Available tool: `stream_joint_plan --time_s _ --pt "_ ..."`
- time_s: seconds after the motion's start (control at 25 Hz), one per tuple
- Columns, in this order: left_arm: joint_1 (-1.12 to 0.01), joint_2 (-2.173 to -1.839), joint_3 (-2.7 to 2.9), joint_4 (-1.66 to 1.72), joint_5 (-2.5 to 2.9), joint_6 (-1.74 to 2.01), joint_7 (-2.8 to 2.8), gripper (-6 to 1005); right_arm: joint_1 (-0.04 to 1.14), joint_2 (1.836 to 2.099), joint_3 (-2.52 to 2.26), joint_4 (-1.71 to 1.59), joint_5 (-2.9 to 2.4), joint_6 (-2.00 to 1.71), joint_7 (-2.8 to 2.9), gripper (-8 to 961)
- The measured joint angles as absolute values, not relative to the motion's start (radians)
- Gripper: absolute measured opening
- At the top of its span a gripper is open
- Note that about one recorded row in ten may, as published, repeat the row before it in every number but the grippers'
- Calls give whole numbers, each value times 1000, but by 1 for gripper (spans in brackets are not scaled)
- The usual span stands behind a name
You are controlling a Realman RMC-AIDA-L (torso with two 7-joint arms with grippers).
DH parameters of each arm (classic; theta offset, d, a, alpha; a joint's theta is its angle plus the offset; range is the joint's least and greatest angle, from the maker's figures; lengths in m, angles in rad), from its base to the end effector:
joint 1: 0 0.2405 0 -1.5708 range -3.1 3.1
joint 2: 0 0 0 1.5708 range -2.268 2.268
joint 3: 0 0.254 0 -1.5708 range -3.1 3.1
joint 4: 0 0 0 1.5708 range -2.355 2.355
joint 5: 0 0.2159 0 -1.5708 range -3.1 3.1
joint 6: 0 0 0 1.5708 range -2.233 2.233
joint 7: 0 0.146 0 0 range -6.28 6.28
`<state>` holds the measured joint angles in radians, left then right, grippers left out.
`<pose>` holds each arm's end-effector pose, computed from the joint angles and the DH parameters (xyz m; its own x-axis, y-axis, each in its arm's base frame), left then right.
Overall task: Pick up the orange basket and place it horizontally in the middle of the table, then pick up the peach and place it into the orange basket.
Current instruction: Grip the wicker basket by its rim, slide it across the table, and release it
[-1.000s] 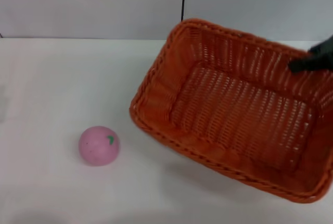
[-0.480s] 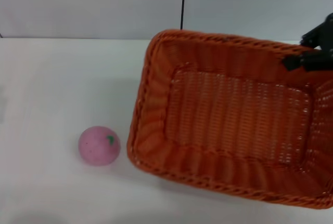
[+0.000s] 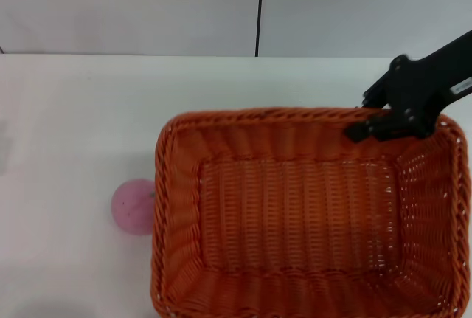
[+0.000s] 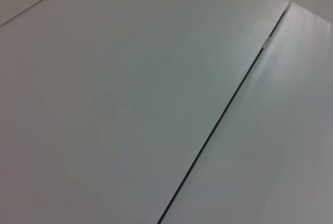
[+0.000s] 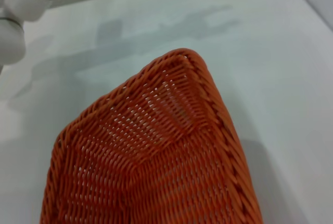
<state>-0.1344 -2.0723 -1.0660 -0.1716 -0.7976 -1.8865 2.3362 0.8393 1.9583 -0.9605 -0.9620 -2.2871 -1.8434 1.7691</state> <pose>-0.3440 0.2051 0.0689 0.0745 -0.5186 0.8518 0.9397 -0.2494 -0.2340 0.1564 0.3782 0.0461 0.9833 -0.1765 0.0449 -0.1784 -0.9830 0.0434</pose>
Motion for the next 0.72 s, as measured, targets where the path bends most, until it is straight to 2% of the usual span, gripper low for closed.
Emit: stream_joint_plan --time_s 0.4,0.72 --pt "-139 -2072 -1064 -170 -798 -1878 2336 803 874 1960 -982 -894 -2313 -1745 1769 155" --pt "-141 -2072 -1061 -173 -793 -1867 2336 802 851 1966 -901 -892 -2282 -1615 1726 353"
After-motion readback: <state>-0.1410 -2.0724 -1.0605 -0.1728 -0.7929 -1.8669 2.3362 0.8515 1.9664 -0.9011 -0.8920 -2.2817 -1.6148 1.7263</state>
